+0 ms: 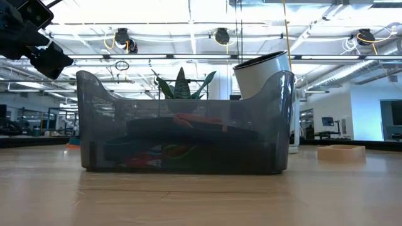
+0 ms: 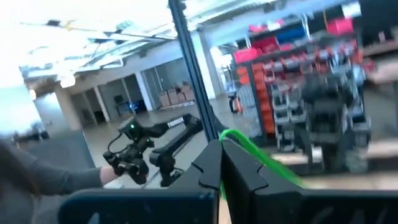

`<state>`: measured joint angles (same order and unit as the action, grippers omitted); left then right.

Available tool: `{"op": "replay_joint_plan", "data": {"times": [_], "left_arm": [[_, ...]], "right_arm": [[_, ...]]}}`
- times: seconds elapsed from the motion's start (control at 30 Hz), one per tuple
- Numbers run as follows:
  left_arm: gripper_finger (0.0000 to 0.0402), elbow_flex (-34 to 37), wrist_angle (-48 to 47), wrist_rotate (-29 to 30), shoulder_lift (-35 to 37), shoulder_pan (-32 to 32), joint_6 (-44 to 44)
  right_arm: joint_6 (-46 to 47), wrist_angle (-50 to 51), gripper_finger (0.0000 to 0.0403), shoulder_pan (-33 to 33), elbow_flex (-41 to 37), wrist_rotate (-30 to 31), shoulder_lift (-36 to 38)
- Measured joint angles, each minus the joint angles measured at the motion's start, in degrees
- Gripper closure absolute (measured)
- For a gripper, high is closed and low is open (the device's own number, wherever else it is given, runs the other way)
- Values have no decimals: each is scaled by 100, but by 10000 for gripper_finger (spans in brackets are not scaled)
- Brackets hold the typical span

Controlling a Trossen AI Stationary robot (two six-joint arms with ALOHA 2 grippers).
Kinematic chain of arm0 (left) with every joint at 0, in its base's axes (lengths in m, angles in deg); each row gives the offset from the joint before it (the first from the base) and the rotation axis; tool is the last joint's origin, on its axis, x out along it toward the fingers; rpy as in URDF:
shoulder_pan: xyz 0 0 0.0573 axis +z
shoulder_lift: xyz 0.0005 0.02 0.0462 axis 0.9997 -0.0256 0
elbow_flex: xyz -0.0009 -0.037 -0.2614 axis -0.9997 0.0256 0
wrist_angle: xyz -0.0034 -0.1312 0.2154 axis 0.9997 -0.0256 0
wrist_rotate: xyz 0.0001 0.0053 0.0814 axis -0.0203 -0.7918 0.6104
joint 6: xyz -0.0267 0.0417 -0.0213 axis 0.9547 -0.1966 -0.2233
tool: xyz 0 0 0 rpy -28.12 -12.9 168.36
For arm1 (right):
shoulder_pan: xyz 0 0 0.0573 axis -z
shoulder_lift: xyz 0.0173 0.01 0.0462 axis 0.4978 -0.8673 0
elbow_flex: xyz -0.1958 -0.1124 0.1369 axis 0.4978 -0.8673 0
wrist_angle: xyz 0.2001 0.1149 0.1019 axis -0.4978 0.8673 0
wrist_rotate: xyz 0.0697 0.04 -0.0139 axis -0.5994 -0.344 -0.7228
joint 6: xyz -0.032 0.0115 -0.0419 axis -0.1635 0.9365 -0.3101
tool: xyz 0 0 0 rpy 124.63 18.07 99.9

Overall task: Pick and place rubber bands into bin
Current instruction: Put the green rubber band into the gray bin

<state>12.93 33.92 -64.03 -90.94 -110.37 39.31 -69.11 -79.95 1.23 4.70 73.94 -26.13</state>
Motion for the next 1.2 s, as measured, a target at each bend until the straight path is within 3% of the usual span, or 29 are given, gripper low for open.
{"op": "replay_joint_plan", "data": {"times": [0.23, 0.43, 0.83, 1.2], "left_arm": [[144, 0, 1, 0, 1, -1, 2], [144, 2, 2, 1, 2, -1, 4], [144, 1, 0, 1, 2, 0, 4], [144, 0, 7, 1, 1, 1, 39]], "right_arm": [[-972, 2623, 403, 124, 2145, 303, -828], [-1163, 3923, 403, 482, 3381, 285, -2039], [-559, 4778, 403, 726, 3437, 258, -3939], [-304, 4935, 403, 754, 3437, -52, -5043]]}}
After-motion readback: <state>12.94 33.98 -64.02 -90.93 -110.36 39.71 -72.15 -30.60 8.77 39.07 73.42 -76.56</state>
